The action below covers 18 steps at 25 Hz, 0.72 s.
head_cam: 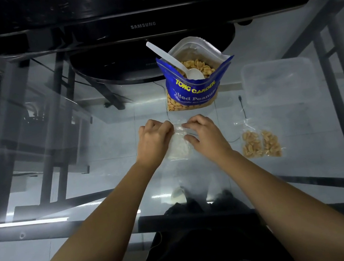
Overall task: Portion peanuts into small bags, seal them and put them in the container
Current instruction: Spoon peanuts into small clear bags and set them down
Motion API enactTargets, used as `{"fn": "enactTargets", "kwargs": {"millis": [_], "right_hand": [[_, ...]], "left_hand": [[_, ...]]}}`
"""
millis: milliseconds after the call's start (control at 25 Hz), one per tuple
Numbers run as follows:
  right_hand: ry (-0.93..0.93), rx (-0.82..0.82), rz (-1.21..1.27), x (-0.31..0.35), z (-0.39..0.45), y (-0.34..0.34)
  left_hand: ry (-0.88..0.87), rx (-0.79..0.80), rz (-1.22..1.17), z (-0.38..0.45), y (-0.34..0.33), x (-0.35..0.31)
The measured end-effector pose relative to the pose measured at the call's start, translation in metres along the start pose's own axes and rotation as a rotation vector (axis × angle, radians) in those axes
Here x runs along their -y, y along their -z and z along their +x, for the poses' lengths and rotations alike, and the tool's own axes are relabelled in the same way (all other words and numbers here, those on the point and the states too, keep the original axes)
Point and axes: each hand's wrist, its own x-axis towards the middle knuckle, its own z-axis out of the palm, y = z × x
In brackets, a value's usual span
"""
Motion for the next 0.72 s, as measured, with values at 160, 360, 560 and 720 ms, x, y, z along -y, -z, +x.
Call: {"fn": "enactTargets", "kwargs": {"millis": [160,360,560,720], "right_hand": [[0.01,0.009,0.0,0.0,-0.003,0.003],[0.002,-0.022,0.061,0.009,-0.008,0.004],[-0.135,0.018,0.63,0.034,-0.025,0.023],[-0.05,0.008,0.646,0.05,-0.028,0.053]], "left_hand": [[-0.172,0.004,-0.035,-0.001,0.008,0.006],[-0.16,0.161,-0.2,0.0,0.034,0.0],[0.318,0.34,-0.747,-0.002,0.084,-0.015],[0.462,0.354,-1.126,0.006,0.106,-0.027]]}}
